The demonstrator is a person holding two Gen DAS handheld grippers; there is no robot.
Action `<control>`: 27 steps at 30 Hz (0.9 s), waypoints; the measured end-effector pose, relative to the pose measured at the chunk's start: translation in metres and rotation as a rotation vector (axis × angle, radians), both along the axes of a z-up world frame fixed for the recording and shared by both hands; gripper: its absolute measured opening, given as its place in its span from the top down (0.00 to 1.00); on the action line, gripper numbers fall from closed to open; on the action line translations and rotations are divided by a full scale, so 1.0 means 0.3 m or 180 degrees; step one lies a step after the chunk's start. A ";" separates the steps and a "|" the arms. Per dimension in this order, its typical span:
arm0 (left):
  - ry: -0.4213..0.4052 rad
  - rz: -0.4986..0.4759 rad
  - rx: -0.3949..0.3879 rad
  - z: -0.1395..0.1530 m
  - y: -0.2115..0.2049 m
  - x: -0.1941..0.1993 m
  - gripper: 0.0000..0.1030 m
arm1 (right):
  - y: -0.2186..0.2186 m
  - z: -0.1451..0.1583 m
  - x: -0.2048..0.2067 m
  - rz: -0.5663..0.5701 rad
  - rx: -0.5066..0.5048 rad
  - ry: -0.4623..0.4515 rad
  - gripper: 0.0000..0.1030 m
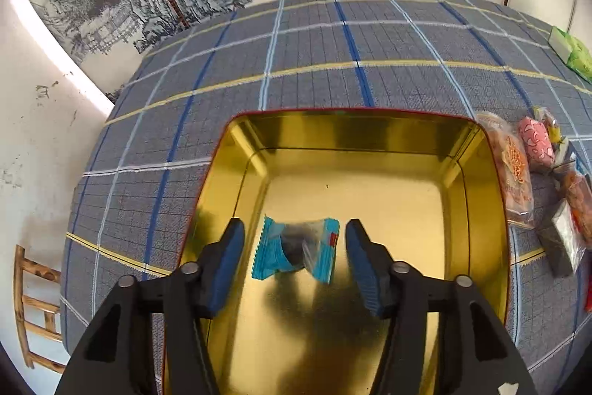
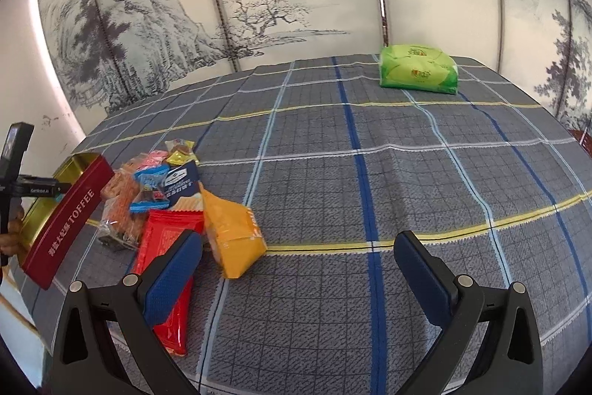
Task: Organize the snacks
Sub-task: 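Carry the candy over the gold tin and open the left gripper, then grasp the orange snack pouch with the right gripper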
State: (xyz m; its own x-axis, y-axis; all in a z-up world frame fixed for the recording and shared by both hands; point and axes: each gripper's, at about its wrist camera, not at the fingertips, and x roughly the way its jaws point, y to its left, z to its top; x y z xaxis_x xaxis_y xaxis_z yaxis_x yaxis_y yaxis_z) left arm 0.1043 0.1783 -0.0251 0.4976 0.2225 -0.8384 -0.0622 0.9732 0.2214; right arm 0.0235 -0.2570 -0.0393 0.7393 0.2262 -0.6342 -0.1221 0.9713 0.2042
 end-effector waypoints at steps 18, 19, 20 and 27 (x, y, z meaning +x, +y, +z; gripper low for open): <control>-0.0578 -0.0413 -0.0412 0.170 -0.215 -0.406 0.29 | 0.142 -0.041 0.121 0.0868 -0.0650 0.0312 0.37; -0.0562 -0.0436 -0.0469 0.169 -0.223 -0.416 0.29 | 0.150 -0.052 0.136 0.0922 -0.0662 0.0368 0.47; -0.0557 -0.0444 -0.0515 0.170 -0.226 -0.421 0.29 | 0.156 -0.061 0.147 0.0965 -0.0665 0.0423 0.61; -0.0817 -0.0316 -0.0873 0.186 -0.221 -0.491 0.30 | 0.115 -0.036 0.099 0.0840 -0.0518 0.0349 0.67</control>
